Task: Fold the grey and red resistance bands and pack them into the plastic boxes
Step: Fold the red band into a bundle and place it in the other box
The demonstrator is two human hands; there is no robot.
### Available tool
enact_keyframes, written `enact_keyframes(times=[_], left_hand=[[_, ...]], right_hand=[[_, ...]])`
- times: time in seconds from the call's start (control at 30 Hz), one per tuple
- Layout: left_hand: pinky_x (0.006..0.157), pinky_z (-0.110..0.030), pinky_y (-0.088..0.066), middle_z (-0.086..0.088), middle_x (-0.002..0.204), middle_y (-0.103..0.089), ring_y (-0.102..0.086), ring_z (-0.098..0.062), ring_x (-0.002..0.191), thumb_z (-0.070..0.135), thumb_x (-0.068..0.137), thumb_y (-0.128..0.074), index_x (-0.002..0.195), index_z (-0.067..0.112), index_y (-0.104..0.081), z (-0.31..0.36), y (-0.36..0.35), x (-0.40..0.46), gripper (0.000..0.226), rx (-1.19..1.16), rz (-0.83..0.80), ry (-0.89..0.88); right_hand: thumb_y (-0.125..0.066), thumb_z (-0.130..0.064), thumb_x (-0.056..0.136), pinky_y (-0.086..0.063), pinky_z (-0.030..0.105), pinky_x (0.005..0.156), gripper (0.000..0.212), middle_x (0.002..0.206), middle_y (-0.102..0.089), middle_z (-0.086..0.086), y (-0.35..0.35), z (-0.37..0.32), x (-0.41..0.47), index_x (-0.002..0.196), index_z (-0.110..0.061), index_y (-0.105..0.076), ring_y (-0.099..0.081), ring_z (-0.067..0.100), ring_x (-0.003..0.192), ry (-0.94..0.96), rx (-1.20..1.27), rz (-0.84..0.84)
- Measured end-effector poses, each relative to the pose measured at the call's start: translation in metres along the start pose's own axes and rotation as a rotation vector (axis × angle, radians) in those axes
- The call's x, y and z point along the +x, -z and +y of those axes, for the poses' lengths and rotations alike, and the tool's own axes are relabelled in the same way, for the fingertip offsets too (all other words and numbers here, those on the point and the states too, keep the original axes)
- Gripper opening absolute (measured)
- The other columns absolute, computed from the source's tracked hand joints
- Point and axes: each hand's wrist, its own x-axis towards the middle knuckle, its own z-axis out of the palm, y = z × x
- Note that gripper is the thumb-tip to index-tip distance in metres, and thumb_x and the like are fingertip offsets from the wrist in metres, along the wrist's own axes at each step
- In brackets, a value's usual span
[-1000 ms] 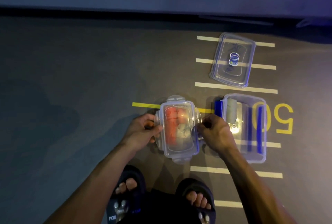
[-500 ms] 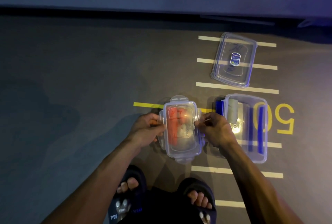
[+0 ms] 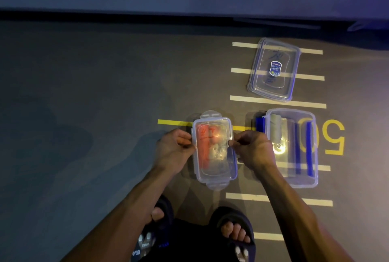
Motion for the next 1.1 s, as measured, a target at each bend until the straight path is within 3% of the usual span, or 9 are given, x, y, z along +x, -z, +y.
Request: enact_keyframes(times=[0.27,0.4,0.47,0.57,0.63,0.67,0.73,0.93,1.1], left_hand=[[0.083,-0.050,-0.063,0.001,0.079,-0.076,-0.076,-0.024,0.086,0.011,0.069,-0.088,0.079,0.030,-0.075,-0.007,0.002,0.006,0.025,-0.136,-0.077,0.057],[0.081,-0.049,-0.063,-0.005,0.089,-0.071,-0.072,-0.027,0.086,-0.001,0.080,-0.082,0.118,0.028,-0.062,0.006,0.012,0.014,0.052,-0.053,-0.217,0.032],[0.079,-0.044,-0.064,-0.003,0.098,-0.070,-0.072,-0.022,0.085,-0.002,0.081,-0.079,0.149,0.044,-0.034,0.022,0.019,0.022,0.093,0.100,-0.354,-0.013],[0.073,-0.033,-0.061,0.004,0.114,-0.065,-0.067,-0.012,0.079,0.002,0.081,-0.077,0.155,0.056,-0.009,0.051,0.023,0.028,0.114,0.463,-0.487,-0.125],[0.065,-0.025,-0.055,0.007,0.116,-0.055,-0.059,-0.005,0.074,0.005,0.084,-0.076,0.157,0.049,-0.014,0.069,0.023,0.028,0.106,0.667,-0.529,-0.159],[0.066,-0.026,-0.056,0.007,0.115,-0.055,-0.059,-0.006,0.075,0.007,0.085,-0.075,0.157,0.046,-0.019,0.075,0.023,0.030,0.100,0.721,-0.549,-0.162],[0.075,-0.036,-0.061,0.005,0.115,-0.060,-0.063,-0.011,0.081,0.010,0.086,-0.076,0.154,0.045,-0.026,0.079,0.022,0.034,0.092,0.766,-0.580,-0.152],[0.055,-0.025,-0.047,0.009,0.099,-0.058,-0.058,-0.008,0.072,0.010,0.090,-0.073,0.148,0.039,-0.033,0.080,0.020,0.040,0.076,0.801,-0.619,-0.148],[0.077,-0.037,-0.058,0.002,0.125,-0.061,-0.063,-0.013,0.087,0.004,0.087,-0.074,0.153,0.043,-0.031,0.064,0.022,0.050,0.087,0.557,-0.504,-0.175]], right_hand=[[-0.074,-0.004,0.089,-0.063,0.043,0.076,0.002,0.092,-0.076,0.009,0.005,-0.007,-0.007,0.088,-0.006,-0.074,-0.073,0.030,0.092,-0.083,0.251,-0.079],[-0.071,-0.002,0.090,-0.064,0.039,0.075,0.005,0.095,-0.075,0.012,0.005,-0.004,-0.017,0.095,-0.001,-0.073,-0.073,0.022,0.089,-0.051,0.332,-0.078],[-0.072,-0.006,0.090,-0.062,0.026,0.076,0.021,0.096,-0.074,-0.003,0.007,0.004,-0.027,0.105,-0.021,-0.072,-0.072,0.008,0.092,0.096,0.282,-0.083],[-0.084,-0.016,0.081,-0.047,0.001,0.077,0.082,0.122,-0.052,-0.030,0.008,0.019,-0.044,0.137,-0.051,-0.035,-0.054,-0.020,0.110,0.345,-0.003,-0.294],[-0.091,-0.022,0.074,-0.044,0.008,0.100,0.124,0.152,-0.029,-0.025,0.002,0.033,-0.048,0.158,-0.040,-0.002,-0.033,-0.020,0.135,0.457,-0.164,-0.401],[-0.092,-0.026,0.071,-0.039,0.020,0.114,0.136,0.164,-0.014,-0.018,-0.002,0.040,-0.047,0.160,-0.038,0.010,-0.022,-0.011,0.146,0.508,-0.257,-0.378],[-0.091,-0.031,0.072,-0.026,0.026,0.116,0.141,0.165,0.006,-0.016,-0.008,0.044,-0.047,0.155,-0.041,0.021,-0.016,-0.001,0.146,0.562,-0.381,-0.303],[-0.090,-0.036,0.073,-0.049,0.038,0.104,0.138,0.163,-0.024,-0.001,-0.019,0.048,-0.051,0.160,-0.028,0.017,-0.047,0.020,0.137,0.525,-0.455,-0.177],[-0.090,-0.038,0.074,-0.052,0.034,0.100,0.134,0.157,-0.034,0.001,-0.024,0.037,-0.049,0.160,-0.034,0.013,-0.053,0.014,0.129,0.502,-0.425,-0.118]])
